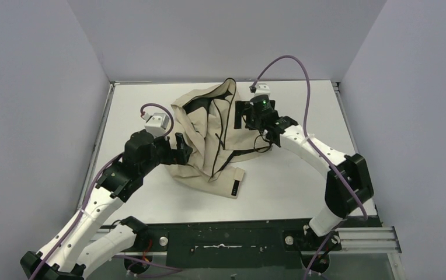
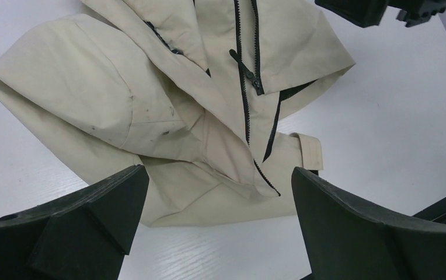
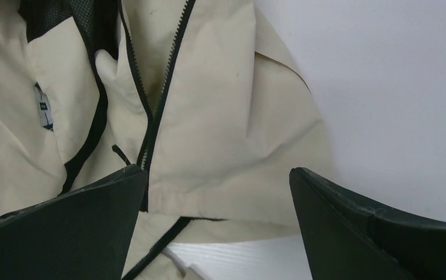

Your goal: Zip up the jacket

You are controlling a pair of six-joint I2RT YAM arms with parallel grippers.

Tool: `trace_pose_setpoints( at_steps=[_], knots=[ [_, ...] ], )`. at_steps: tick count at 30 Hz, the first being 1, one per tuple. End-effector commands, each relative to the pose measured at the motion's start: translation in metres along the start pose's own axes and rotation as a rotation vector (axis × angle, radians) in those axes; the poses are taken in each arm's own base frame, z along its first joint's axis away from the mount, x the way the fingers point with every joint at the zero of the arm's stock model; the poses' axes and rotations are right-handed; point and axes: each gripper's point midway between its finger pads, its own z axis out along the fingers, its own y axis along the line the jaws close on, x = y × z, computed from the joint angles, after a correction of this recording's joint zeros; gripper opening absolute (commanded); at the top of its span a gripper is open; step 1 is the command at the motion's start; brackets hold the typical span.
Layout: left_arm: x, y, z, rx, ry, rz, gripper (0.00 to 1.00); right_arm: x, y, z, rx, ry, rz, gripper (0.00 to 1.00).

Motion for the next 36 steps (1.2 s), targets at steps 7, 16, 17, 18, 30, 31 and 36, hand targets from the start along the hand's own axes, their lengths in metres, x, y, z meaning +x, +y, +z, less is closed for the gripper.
trace_pose_setpoints(
  at_steps=[7,16,17,18,30,31,36],
  knots=[
    [-0.003,0.004,0.006,-0.016,0.000,-0.013,0.95,-0.041,0.009,0.070,-0.078,-0.039,0.087,1.00],
    [-0.001,0.008,0.010,-0.019,0.012,-0.023,0.95,-0.024,0.020,0.108,-0.167,0.035,0.100,1.00],
    [-0.001,0.008,0.010,-0.016,0.015,-0.026,0.95,-0.022,0.024,0.110,-0.185,0.043,0.102,1.00],
    [0.000,0.008,0.011,-0.014,0.018,-0.028,0.95,-0.020,0.026,0.112,-0.195,0.052,0.104,0.99],
    [0.007,0.008,0.018,-0.009,0.051,-0.046,0.95,-0.017,0.010,0.104,-0.216,0.048,0.158,0.45],
    [0.007,0.008,0.019,-0.008,0.054,-0.048,0.95,-0.019,0.006,0.100,-0.214,0.042,0.163,0.33],
    [0.008,0.006,0.023,0.000,0.064,-0.057,0.95,-0.025,-0.011,0.073,-0.196,0.008,0.171,0.00]
  ],
)
